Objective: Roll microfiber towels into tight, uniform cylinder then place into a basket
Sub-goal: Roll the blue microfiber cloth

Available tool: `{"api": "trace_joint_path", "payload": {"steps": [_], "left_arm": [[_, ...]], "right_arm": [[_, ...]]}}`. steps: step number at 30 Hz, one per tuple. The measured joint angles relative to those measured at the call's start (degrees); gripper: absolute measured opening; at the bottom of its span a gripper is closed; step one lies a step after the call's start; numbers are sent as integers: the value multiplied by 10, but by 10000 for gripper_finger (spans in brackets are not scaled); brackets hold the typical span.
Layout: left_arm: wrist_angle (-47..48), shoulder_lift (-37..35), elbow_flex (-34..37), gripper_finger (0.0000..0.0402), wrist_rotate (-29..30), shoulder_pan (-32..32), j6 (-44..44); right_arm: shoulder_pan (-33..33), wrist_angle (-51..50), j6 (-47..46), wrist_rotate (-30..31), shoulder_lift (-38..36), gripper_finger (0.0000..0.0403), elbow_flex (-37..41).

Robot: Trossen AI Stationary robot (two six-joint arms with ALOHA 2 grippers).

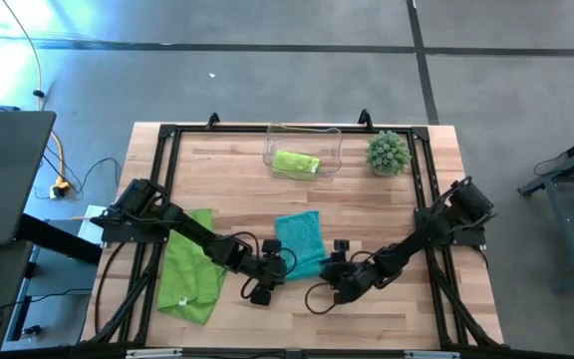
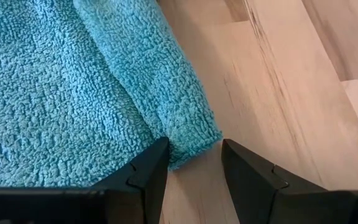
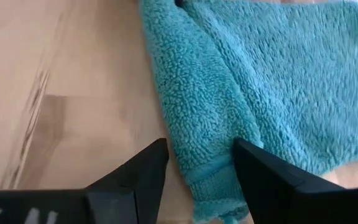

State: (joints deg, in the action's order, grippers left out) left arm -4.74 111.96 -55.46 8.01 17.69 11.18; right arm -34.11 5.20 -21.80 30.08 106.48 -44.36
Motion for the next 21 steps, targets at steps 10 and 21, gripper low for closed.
{"api": "trace_joint_path", "payload": {"steps": [10,21], "left_arm": [[6,-10,1,142,33,4,22],[33,-69,2,142,106,42,-9]], "right_arm": [[-3,-42,-133,-27,-1,116,-2],[0,-35,-200,-40,-4,8,0]]}}
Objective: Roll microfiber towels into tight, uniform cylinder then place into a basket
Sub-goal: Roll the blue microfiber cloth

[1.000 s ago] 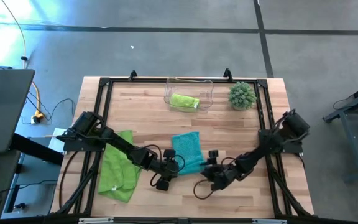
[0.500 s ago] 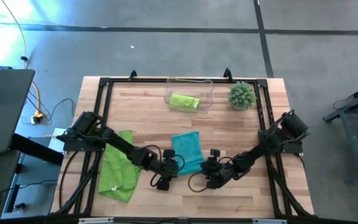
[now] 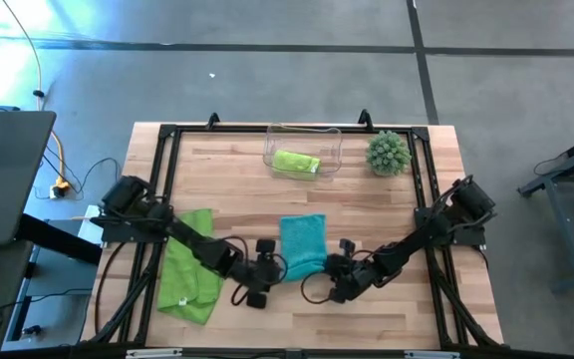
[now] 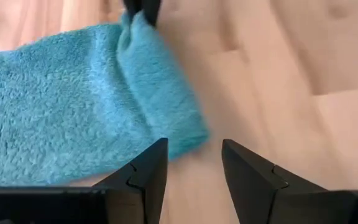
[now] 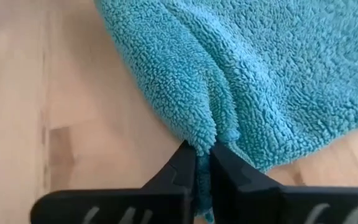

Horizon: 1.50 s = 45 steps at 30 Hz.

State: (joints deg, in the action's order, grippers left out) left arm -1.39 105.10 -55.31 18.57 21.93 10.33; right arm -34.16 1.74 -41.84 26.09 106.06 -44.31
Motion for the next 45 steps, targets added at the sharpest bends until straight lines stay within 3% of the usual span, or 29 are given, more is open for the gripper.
{"api": "trace_joint_path", "payload": {"steps": [7,12,20,25,30,36,41,45], "left_arm": [[-59,16,-2,143,26,28,-74],[-61,36,0,159,76,31,-52],[-94,71,-2,217,21,16,-7],[-106,89,-2,224,33,14,1],[-107,93,-2,185,24,-2,68],[-106,92,-3,91,-31,-34,165],[-114,90,-3,17,-161,-58,255],[-129,92,-3,14,-282,-68,313]], "right_arm": [[26,21,-59,-74,-5,6,0],[36,45,-60,-104,-4,5,1],[43,62,-60,-129,-4,4,2],[46,69,-62,-135,-2,3,2],[45,74,-62,-137,-2,3,3],[45,86,-57,-152,-1,3,3],[46,86,-47,-167,-1,10,3],[45,95,-18,-203,0,14,2]]}}
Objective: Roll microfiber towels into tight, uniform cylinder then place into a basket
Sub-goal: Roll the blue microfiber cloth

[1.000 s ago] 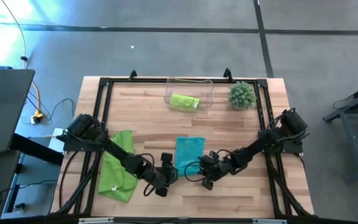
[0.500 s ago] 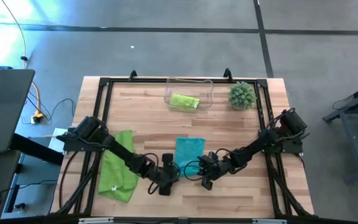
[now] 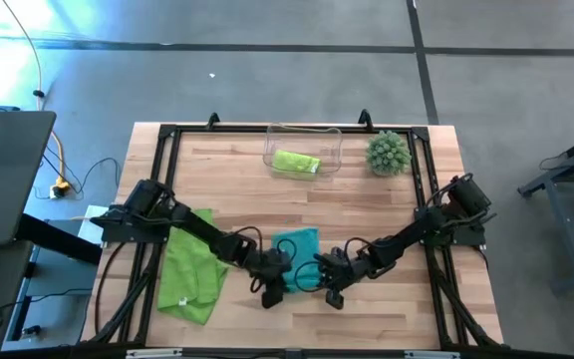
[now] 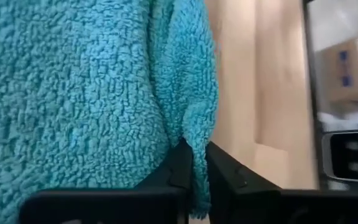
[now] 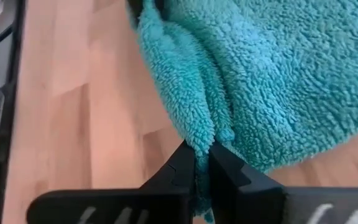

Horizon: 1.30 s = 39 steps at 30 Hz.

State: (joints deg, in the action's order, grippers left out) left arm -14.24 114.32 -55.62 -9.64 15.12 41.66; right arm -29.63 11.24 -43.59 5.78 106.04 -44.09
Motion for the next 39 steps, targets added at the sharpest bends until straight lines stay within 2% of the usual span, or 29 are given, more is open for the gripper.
{"api": "trace_joint_path", "payload": {"steps": [2,7,12,18,21,24,27,31,33,35,39], "left_arm": [[-12,-1,1,24,-41,-4,13],[-16,-1,1,32,-70,-7,23],[30,-2,-3,23,-49,-11,39],[47,-2,-2,22,-28,-13,53],[51,-2,0,21,-28,-13,55],[52,-2,0,21,-25,-13,55],[52,-2,0,21,-24,-15,55],[51,-1,0,21,-23,-17,55],[51,-1,0,21,-22,-18,53],[50,-1,1,21,-20,-18,51],[49,-1,1,21,-20,-18,51]], "right_arm": [[0,0,18,-12,0,14,0],[0,0,73,-18,0,15,0],[0,4,137,-29,0,23,-2],[-1,-51,210,-79,-42,81,-13],[-2,-114,214,-121,-80,106,-25],[-10,-140,203,-130,-113,116,-33],[-41,-102,252,-57,-117,117,-33],[-94,-43,383,108,-92,117,-35],[-104,-26,410,177,-70,118,-34],[-105,-3,391,192,-50,122,-34],[-97,39,348,168,-14,149,-34]]}}
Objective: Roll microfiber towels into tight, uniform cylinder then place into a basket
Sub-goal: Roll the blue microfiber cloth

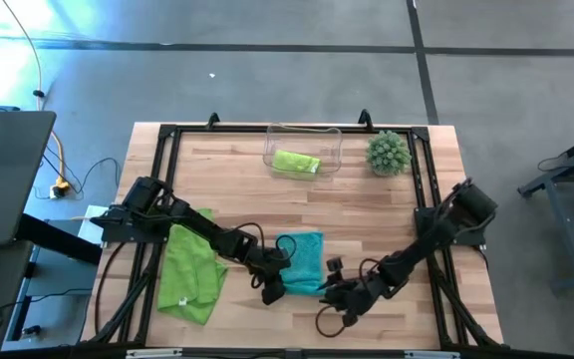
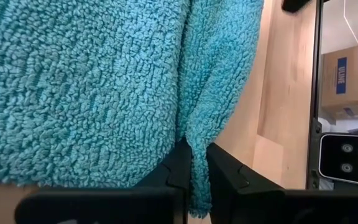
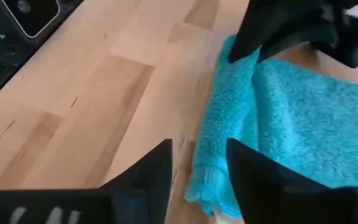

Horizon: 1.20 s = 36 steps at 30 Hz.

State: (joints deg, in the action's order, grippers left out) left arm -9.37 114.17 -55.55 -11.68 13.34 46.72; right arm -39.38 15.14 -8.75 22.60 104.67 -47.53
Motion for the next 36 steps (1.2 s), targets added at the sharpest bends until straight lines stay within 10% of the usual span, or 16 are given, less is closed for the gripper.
{"api": "trace_joint_path", "payload": {"steps": [9,36], "left_arm": [[-1,0,0,21,2,0,1],[-8,0,1,32,4,8,7]], "right_arm": [[1,46,90,25,46,202,-1],[12,43,49,94,68,159,0]]}}
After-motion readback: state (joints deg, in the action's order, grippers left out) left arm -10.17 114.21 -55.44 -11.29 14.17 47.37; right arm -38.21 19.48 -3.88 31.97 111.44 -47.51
